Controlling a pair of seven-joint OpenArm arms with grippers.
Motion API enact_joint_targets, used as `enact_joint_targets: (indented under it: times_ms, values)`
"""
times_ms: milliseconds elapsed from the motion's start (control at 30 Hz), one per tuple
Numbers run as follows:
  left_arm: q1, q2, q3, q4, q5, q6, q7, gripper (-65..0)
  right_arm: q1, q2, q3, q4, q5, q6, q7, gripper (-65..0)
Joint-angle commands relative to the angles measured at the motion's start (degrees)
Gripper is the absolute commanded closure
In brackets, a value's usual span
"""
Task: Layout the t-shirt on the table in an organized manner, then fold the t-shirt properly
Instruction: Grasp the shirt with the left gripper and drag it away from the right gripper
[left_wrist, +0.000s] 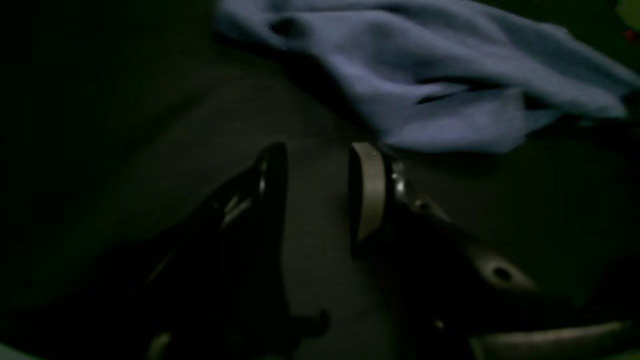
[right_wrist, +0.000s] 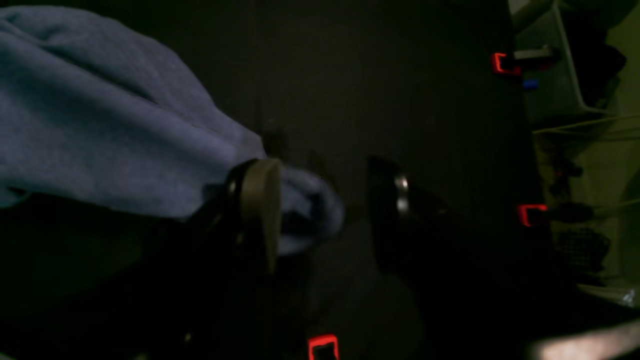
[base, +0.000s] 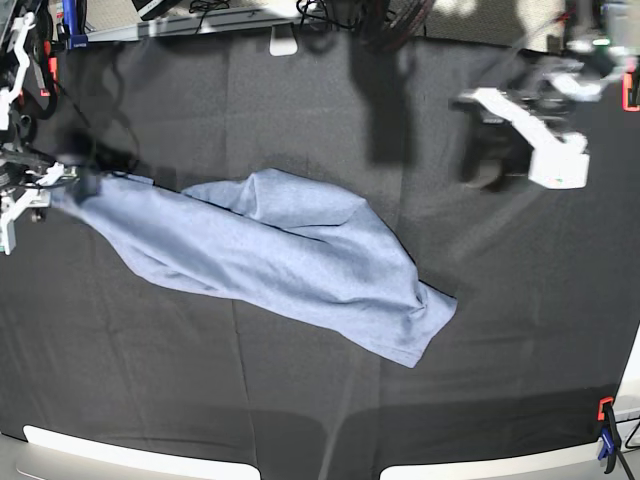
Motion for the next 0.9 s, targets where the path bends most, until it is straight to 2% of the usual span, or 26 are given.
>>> enact_joint_targets:
  times_ms: [0,100,233,400,600,867]
  values:
    - [-0.87,0.42,1.64,0.94,-1.16,-0.50,-1.38,-19.2,0.46,0.70,0.42,0.74,0.11,-0.33,1.09,-27.7]
    - [-3.76,2.80,7.69,0.81,3.10,0.09,-1.36,-19.2,0.46,0.74,0.42,0.74,2.36,-0.26,0.42,-27.7]
    - [-6.75,5.16,13.14,0.68,8.66,6.73,-1.38,-19.2,0.46,0.74,0.42,0.74,2.14,-0.24,0.17,-27.6]
    - [-10.38,8.07,15.80,-4.83,10.91,12.11,-1.38,-19.2,0.46,0.76,0.42,0.74,2.16,-0.24,-0.79,-27.6]
    - [-15.91,12.46,15.78,-18.40,10.49,12.04,-1.33,-19.2,0.46,0.76,0.42,0.74,2.16,-0.24,-0.83,-27.6]
    - [-19.87,13.38,15.78,-25.44,8.44,12.04,-1.36,-19.7,0.48,0.76,0.42,0.74,2.16,-0.24,-0.83,-27.6]
